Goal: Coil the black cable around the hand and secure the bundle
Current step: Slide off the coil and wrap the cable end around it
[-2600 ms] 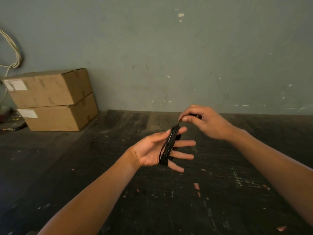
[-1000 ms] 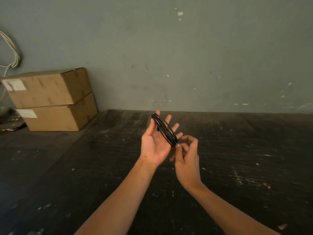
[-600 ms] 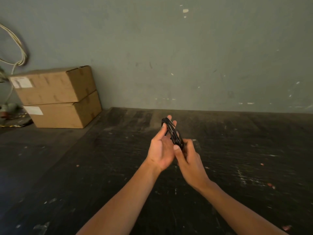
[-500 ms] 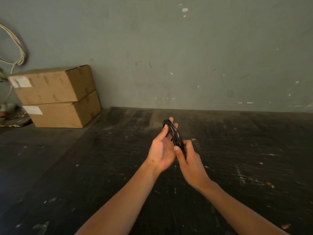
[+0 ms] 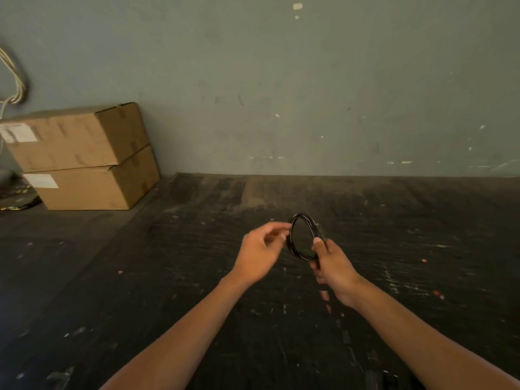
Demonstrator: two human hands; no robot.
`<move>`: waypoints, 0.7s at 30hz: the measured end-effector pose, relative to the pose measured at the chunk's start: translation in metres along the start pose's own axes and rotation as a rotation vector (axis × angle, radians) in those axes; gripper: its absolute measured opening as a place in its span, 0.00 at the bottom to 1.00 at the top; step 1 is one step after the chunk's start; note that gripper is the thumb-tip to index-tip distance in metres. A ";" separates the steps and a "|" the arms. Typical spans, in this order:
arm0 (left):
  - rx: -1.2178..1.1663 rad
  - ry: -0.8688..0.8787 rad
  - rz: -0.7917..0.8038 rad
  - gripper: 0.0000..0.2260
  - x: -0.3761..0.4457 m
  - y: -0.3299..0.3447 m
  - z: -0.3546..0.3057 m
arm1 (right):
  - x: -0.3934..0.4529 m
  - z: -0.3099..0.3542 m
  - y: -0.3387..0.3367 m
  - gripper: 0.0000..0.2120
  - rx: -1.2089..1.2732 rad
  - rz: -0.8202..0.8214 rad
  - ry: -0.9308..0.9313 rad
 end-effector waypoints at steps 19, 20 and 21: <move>0.352 0.394 0.518 0.10 -0.075 0.097 0.022 | -0.036 -0.098 -0.015 0.13 0.553 0.415 0.728; 0.337 0.375 0.549 0.11 -0.081 0.103 0.025 | -0.039 -0.104 -0.018 0.13 0.562 0.415 0.740; 0.330 0.362 0.579 0.13 -0.087 0.109 0.028 | -0.041 -0.109 -0.021 0.13 0.573 0.412 0.752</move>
Point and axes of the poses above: each hand's wrist, its own x-axis towards the middle knuckle, its own y-axis out of the palm, z = x × y, the point moved 8 cm from there along x, towards the middle knuckle, and after that the axes turned 5 degrees about y, right-handed, at the moved point
